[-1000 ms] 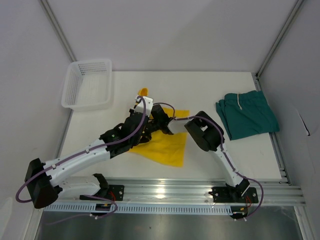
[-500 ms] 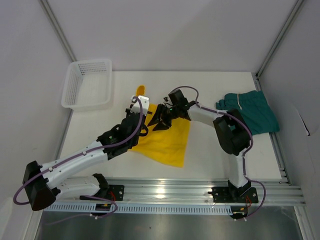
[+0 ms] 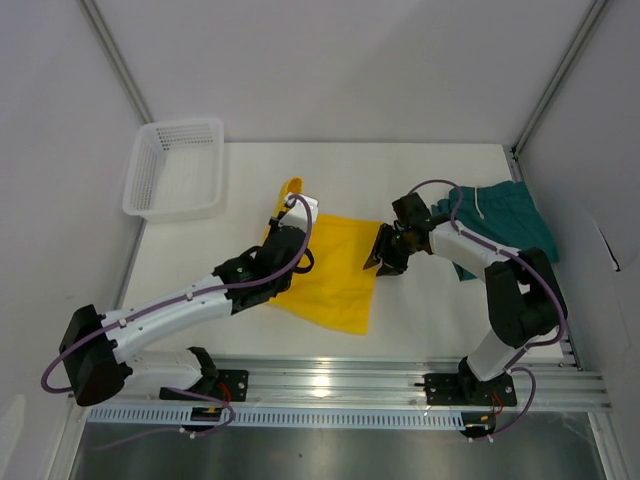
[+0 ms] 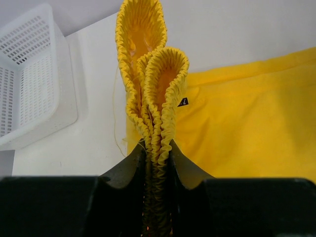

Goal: Fold and stack the shorts
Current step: Fold the shorts

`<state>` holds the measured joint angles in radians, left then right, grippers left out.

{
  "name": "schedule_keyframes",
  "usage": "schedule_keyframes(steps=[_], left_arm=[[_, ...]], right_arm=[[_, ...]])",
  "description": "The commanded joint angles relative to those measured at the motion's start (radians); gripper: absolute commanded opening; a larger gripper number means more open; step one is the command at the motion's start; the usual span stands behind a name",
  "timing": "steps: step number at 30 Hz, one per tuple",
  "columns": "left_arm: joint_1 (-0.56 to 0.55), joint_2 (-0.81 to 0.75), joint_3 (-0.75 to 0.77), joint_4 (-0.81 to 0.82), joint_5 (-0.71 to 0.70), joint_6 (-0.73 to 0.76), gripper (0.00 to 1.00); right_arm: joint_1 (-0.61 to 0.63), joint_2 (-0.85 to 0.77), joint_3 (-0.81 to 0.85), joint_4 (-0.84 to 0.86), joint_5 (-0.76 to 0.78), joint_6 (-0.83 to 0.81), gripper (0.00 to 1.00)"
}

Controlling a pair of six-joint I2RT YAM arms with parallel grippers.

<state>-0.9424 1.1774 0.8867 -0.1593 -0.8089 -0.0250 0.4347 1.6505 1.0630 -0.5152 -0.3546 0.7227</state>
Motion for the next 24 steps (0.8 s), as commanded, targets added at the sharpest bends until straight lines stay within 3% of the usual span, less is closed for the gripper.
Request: schedule_keyframes(steps=[1, 20, 24], left_arm=[[-0.03, 0.028, 0.089, 0.021, -0.038, 0.022, 0.0], [-0.162, 0.292, 0.208, -0.031, -0.176, 0.053, 0.0], [-0.2, 0.382, 0.271, -0.088, -0.203, -0.011, 0.0]], right_arm=[[-0.005, -0.017, -0.021, -0.036, 0.121, -0.055, 0.45], [0.01, 0.103, -0.069, 0.072, 0.137, -0.046, 0.34], [0.018, 0.115, -0.074, 0.084, 0.138, -0.039, 0.23]])
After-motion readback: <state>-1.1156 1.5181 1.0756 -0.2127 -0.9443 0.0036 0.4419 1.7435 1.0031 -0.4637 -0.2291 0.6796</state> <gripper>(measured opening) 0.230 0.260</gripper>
